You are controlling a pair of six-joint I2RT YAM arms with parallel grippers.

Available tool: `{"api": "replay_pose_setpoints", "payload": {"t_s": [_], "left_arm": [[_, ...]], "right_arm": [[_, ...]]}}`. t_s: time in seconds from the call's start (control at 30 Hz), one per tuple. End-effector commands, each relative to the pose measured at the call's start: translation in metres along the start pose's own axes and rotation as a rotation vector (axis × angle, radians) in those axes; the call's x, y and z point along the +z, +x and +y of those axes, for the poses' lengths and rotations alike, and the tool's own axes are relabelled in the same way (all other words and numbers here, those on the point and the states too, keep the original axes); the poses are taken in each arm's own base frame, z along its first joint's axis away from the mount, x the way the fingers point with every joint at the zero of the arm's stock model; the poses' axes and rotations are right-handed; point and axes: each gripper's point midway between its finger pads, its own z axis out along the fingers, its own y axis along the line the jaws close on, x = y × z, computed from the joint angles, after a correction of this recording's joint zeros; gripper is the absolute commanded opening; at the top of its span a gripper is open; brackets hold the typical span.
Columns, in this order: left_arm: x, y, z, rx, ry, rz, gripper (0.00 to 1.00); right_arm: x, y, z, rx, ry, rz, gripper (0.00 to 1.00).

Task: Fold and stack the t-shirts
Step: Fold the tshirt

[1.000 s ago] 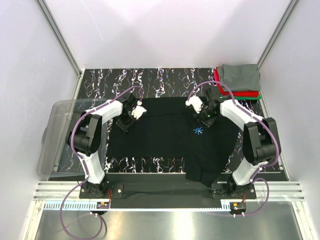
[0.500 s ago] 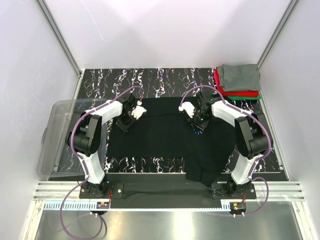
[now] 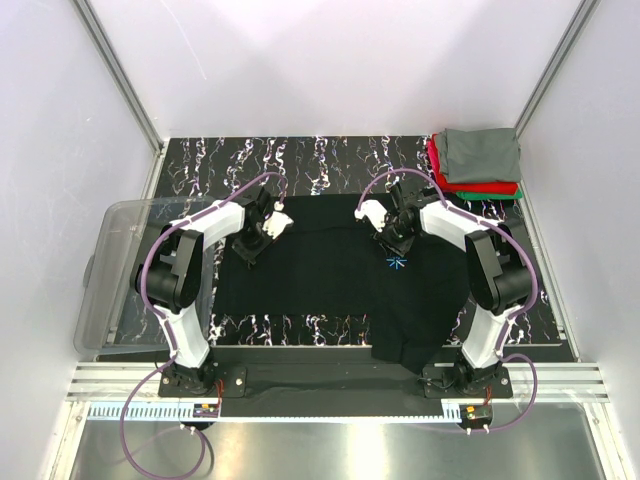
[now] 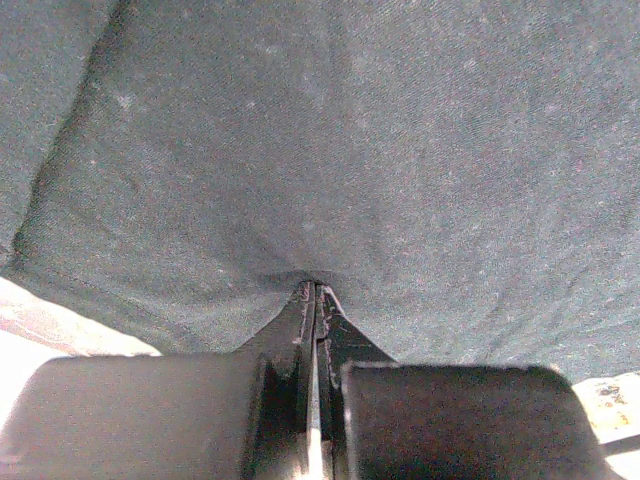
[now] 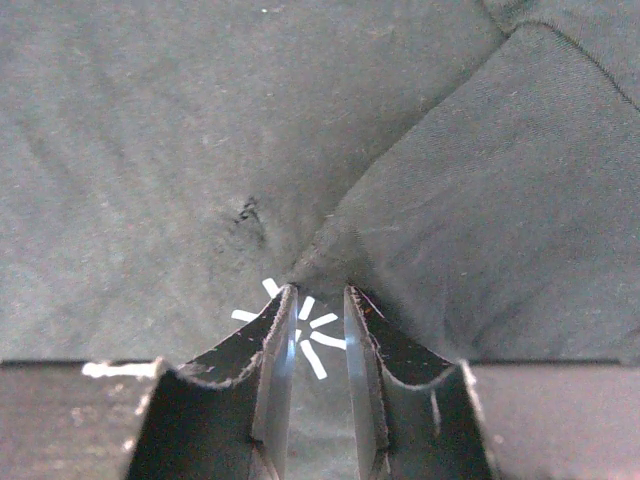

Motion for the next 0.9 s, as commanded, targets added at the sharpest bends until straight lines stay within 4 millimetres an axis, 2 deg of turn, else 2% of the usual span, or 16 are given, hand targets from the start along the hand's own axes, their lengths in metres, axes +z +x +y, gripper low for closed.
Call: {"api": "replay_pose_setpoints", "payload": {"t_s": [0.0,0.27,0.33,0.4,0.6,0.8,0.87], "left_arm": [[0.012,-0.005,-0.007,-0.005,0.032,-0.019,0.0],[0.013,-0.005,-0.008,-0.003,0.037,-0.017,0.0],[0.014,-0.005,-0.008,-0.003,0.037,-0.017,0.0],[0.014,-0.004,-0.008,-0.002,0.038,-0.012,0.0],[0.012,-0.006,-0.007,-0.001,0.033,-0.021,0.0],[0.011,-0.01,-0.007,-0.001,0.037,-0.035,0.0],[0.011,-0.011,-0.007,-0.002,0.038,-0.039,0.0]], "right_arm": [[0.005,-0.01,-0.011,-0.012,0.042,-0.011,0.32],[0.012,-0.002,-0.005,-0.026,0.024,0.02,0.31],[0.01,-0.002,-0.005,-0.021,0.028,0.017,0.16],[0.008,-0.004,-0.006,-0.02,0.035,0.013,0.08],[-0.025,-0.022,-0.011,-0.011,0.077,-0.022,0.07],[-0.051,-0.033,0.002,-0.001,0.068,-0.036,0.08],[-0.051,-0.035,0.009,-0.007,0.053,-0.033,0.09]]}}
